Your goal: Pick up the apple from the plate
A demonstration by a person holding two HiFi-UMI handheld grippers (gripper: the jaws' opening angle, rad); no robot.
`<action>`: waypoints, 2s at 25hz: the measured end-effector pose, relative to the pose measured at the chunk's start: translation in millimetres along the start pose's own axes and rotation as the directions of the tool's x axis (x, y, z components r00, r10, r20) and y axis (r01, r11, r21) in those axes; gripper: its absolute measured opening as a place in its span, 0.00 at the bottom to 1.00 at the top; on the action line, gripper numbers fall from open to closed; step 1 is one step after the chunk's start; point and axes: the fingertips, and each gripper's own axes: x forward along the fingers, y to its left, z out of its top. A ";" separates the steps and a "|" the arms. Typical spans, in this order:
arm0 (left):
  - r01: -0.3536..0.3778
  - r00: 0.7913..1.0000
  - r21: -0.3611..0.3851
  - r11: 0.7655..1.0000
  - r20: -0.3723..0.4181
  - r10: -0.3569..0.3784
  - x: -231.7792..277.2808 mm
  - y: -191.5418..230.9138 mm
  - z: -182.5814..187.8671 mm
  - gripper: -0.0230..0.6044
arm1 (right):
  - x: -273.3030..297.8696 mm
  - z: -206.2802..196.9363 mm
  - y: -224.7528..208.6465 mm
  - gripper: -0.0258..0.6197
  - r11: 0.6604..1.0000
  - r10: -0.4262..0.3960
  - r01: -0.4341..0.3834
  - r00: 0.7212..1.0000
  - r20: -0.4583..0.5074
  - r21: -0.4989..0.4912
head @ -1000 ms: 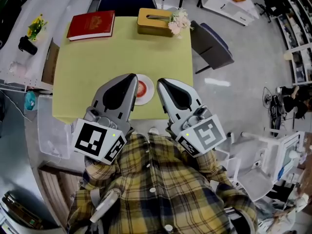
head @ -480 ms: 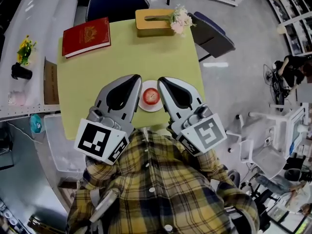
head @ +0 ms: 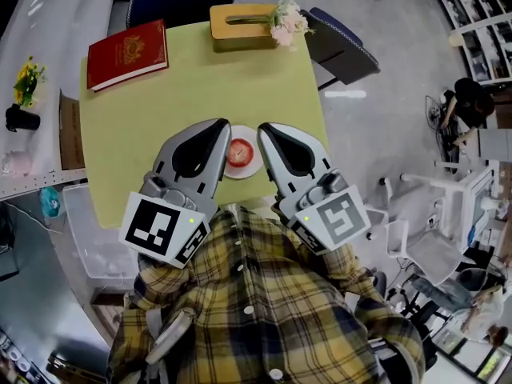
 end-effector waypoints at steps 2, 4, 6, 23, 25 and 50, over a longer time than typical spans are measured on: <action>-0.006 1.000 0.002 1.000 0.002 0.006 2.9 0.9 0.9 0.05 | 0.2 -0.5 -2.3 0.04 1.000 0.002 -0.002 1.000 -0.001 -0.002; -0.013 1.000 0.001 1.000 0.003 0.013 5.1 2.5 1.3 0.05 | -0.1 -0.9 -4.4 0.04 1.000 0.003 -0.003 1.000 -0.002 -0.002; -0.020 1.000 -0.003 1.000 0.007 0.021 6.4 4.7 2.2 0.05 | -0.8 -1.1 -6.5 0.04 1.000 0.004 -0.004 1.000 0.000 -0.006; -0.044 0.999 -0.006 0.999 0.018 0.044 15.0 8.1 -3.0 0.05 | -2.6 -9.8 -7.0 0.14 0.997 0.073 -0.073 0.997 -0.024 -0.002; -0.047 0.999 -0.005 0.999 0.015 0.047 15.0 8.0 -4.6 0.05 | -2.4 -11.9 -5.1 0.19 0.996 0.091 -0.091 0.996 -0.024 0.005; -0.096 0.990 -0.049 0.994 -0.103 0.091 14.4 39.0 -78.4 0.05 | 20.7 -131.1 9.2 0.54 0.971 0.235 -0.215 0.944 -0.231 0.109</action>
